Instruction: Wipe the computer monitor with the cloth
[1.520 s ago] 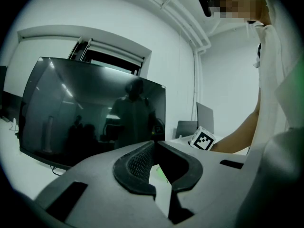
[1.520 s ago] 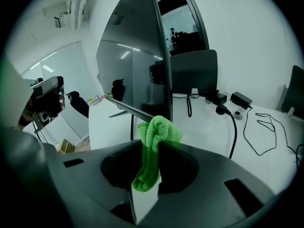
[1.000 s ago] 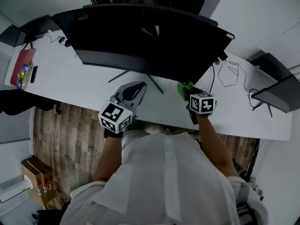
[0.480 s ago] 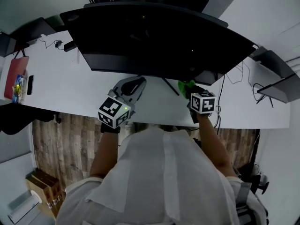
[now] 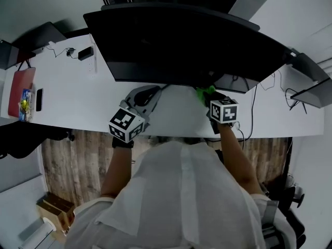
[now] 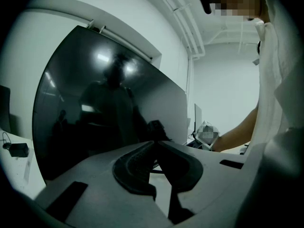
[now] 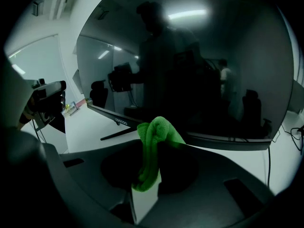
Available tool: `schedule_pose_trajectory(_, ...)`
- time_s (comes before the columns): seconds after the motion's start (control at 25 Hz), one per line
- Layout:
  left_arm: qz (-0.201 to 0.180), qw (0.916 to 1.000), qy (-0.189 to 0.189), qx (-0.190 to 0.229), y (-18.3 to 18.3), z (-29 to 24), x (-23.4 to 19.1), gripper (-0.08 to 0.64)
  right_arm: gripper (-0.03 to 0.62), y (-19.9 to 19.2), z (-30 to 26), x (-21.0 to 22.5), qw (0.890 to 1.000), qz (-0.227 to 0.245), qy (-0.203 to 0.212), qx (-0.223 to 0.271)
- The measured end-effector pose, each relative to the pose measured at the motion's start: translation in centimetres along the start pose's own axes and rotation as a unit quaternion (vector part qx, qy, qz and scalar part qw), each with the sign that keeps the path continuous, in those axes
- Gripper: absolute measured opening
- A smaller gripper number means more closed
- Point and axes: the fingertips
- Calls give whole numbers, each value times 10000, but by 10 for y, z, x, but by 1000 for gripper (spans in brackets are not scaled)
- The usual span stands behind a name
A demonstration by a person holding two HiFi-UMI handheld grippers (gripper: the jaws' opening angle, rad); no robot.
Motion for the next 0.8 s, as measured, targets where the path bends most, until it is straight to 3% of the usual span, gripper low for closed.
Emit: schedule_pose_trajectory(0.8, 151, 9994, 297, 51, -17, 92, -55, 29, 71, 37, -44, -139, 9972, 510, 553, -38)
Point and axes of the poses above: the fingertips, and each gripper's own axes: z backward along the fingers, x to its right, y out of its top, and after that the axes turned 6 degrees about -y, right-handed
